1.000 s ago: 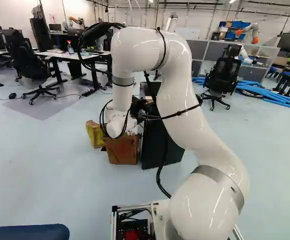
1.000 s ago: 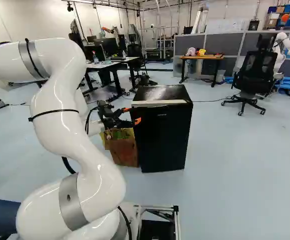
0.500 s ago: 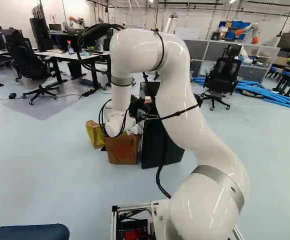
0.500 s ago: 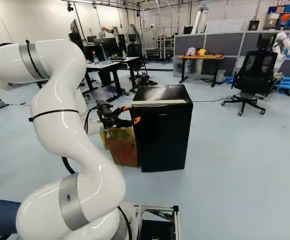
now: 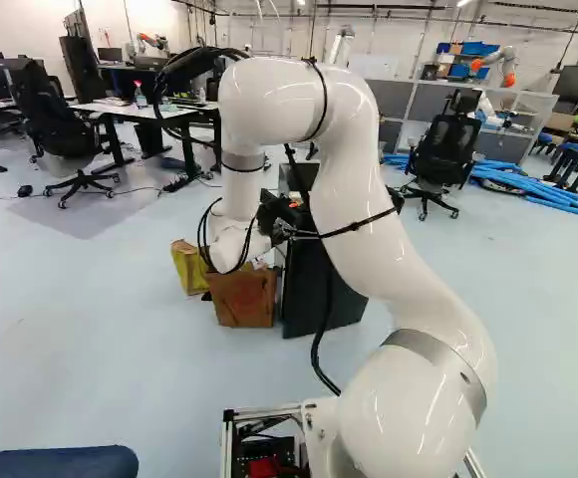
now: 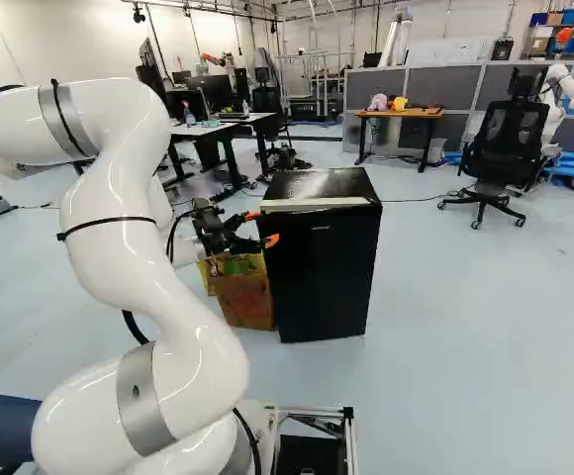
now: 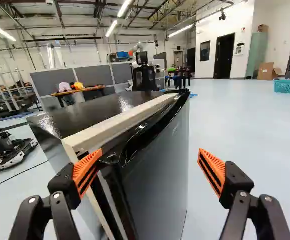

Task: Grab a drink from the fridge

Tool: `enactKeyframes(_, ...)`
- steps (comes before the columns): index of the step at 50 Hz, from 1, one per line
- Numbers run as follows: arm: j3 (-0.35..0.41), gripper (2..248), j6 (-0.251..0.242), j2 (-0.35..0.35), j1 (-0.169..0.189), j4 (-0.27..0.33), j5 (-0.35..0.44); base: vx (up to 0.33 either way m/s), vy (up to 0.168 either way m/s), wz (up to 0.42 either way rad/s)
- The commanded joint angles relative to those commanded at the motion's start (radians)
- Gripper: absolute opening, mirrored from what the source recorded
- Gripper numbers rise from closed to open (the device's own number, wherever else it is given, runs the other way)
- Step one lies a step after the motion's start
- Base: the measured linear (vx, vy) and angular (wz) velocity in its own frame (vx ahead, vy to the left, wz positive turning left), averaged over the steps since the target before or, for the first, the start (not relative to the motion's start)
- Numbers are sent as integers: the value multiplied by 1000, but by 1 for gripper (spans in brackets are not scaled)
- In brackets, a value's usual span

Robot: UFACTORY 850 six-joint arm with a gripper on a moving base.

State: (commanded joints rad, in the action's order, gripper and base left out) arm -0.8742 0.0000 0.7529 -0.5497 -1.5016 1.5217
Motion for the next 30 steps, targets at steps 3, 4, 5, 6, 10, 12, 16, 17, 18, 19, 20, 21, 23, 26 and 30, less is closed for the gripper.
enactKeyframes(3, 0, 247, 0, 0, 0, -6, 0, 0, 0, 0)
enactKeyframes(4, 0, 247, 0, 0, 0, -9, 0, 0, 0, 0)
enactKeyframes(5, 0, 247, 0, 0, 0, -11, 0, 0, 0, 0)
enactKeyframes(6, 0, 247, 0, 0, 0, -13, 0, 0, 0, 0)
enactKeyframes(10, 0, 247, 0, 0, 0, -22, 0, 0, 0, 0)
enactKeyframes(12, 0, 247, 0, 0, 0, -26, 0, 0, 0, 0)
enactKeyframes(16, 0, 247, 0, 0, 0, -35, 0, 0, 0, 0)
enactKeyframes(17, 1, 247, 0, 0, 0, -37, 0, 0, 0, 0)
enactKeyframes(18, 1, 247, 0, 0, 0, -39, 0, 0, 0, 0)
enactKeyframes(19, 2, 247, 0, -1, 0, -41, 0, 0, 0, 0)
enactKeyframes(20, 2, 247, 0, -1, -1, -44, 0, 0, 0, 0)
enactKeyframes(21, 3, 247, 0, -1, -1, -46, 0, 0, 0, 0)
enactKeyframes(23, 6, 247, 0, -2, -2, -50, 0, 0, 0, 0)
enactKeyframes(26, 10, 247, 0, -4, -3, -57, 0, 0, 0, 0)
enactKeyframes(30, 17, 247, 0, -7, -6, -65, 0, 0, 0, 0)
